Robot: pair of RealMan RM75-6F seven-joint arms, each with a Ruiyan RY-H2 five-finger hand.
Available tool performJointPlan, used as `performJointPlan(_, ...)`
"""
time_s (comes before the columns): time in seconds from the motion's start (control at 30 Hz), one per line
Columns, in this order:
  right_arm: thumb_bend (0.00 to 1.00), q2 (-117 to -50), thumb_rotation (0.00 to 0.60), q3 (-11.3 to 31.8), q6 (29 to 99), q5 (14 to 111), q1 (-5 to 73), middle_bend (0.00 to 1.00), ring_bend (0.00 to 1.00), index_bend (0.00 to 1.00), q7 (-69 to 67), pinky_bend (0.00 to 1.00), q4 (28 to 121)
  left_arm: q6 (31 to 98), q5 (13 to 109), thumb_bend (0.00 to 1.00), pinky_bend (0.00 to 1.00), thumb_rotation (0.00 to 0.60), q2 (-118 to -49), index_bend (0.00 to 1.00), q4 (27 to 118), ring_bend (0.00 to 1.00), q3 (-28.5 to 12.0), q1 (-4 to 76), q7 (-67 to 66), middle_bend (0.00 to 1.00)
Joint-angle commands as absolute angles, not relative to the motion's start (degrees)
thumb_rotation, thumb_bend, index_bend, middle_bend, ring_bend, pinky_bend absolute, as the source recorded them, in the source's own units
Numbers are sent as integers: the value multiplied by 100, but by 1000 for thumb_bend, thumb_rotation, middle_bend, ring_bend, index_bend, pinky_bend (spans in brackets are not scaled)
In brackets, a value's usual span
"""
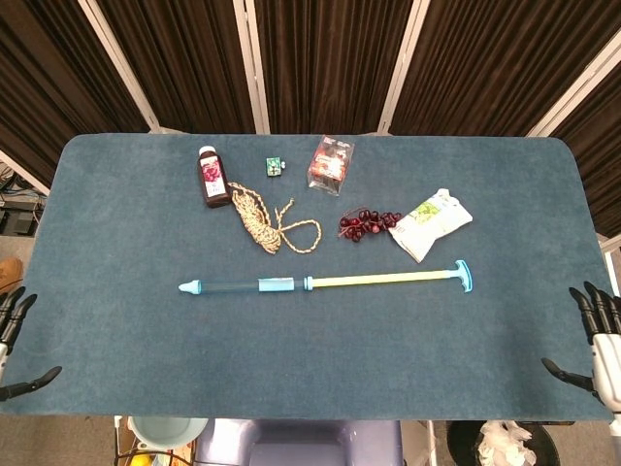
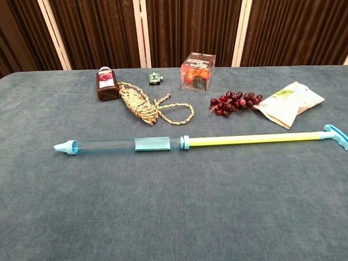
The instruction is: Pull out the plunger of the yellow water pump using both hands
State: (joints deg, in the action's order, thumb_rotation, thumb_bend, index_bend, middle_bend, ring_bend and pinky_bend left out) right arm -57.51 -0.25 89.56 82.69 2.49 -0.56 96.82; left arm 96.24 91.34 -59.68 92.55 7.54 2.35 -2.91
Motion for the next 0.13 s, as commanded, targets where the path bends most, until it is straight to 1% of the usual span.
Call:
performJointPlan(0.03, 98, -5719, 600, 13, 8949, 8258, 221, 0, 0, 65, -92, 0, 9701, 9727, 9179, 38, 9, 600, -5951, 0, 9206, 0, 692, 155, -196, 0)
performJointPlan(0.13, 100, -5746, 600, 45, 8877, 8237, 231, 0, 0, 66, -86, 0, 9718, 9702, 9161, 38, 9, 600, -5970, 0, 9156, 0, 643, 127, -120, 0)
